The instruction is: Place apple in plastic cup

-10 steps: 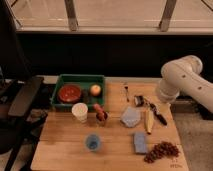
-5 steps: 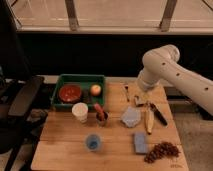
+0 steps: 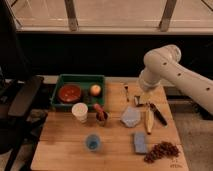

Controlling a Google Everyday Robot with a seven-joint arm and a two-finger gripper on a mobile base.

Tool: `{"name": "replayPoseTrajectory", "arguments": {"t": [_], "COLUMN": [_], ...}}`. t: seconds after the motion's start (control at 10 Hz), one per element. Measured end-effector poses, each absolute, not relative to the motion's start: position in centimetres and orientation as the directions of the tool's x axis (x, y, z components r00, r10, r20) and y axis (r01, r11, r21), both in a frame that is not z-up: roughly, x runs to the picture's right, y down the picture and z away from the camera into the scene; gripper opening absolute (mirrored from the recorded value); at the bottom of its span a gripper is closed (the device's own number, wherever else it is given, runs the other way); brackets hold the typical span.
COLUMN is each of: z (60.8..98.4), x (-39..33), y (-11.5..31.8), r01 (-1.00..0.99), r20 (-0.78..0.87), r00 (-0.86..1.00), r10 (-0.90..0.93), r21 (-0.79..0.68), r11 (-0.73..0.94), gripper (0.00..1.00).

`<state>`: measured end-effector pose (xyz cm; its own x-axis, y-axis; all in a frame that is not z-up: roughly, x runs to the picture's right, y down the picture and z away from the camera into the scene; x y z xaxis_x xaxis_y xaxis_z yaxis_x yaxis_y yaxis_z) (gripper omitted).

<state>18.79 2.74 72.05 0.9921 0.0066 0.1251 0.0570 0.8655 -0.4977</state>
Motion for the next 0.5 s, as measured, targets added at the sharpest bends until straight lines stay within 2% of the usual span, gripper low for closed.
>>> {"name": "replayPoseTrajectory", "arguments": {"t": [0.5], "z": [75.0], "x": [13.5], "y": [0.5], "r01": [0.086], "r20": [0.190], "r00": [0.982], "r10": [0.006], "r21": [-0.473], "r11": [0.877], "gripper": [0.65]}}
